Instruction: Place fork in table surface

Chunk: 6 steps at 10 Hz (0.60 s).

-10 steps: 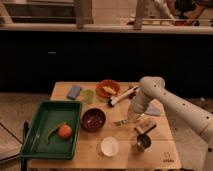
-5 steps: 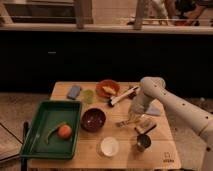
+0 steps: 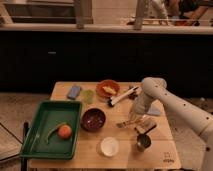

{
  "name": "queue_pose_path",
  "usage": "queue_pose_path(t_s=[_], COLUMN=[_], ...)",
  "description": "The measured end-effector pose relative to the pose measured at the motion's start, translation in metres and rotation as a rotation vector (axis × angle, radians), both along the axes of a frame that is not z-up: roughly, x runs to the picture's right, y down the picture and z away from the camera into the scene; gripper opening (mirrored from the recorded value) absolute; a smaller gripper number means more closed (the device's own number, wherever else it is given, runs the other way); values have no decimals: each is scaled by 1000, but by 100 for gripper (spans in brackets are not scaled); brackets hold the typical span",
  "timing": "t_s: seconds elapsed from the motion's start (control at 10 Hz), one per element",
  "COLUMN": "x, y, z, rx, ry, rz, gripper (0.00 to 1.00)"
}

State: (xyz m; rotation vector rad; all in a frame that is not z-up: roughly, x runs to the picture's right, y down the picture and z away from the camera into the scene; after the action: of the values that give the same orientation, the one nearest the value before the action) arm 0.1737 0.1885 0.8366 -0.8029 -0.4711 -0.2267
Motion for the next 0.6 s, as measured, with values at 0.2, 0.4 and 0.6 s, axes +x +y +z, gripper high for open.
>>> queue_pose_path(t_s=[0.2, 0.4, 0.6], x=[-11, -20, -32], y=[1, 3, 4], z=[2, 1, 0], rx=[0, 0, 2], ry=[-45, -92, -137], rz=[-20, -34, -50], gripper=[0, 0, 0])
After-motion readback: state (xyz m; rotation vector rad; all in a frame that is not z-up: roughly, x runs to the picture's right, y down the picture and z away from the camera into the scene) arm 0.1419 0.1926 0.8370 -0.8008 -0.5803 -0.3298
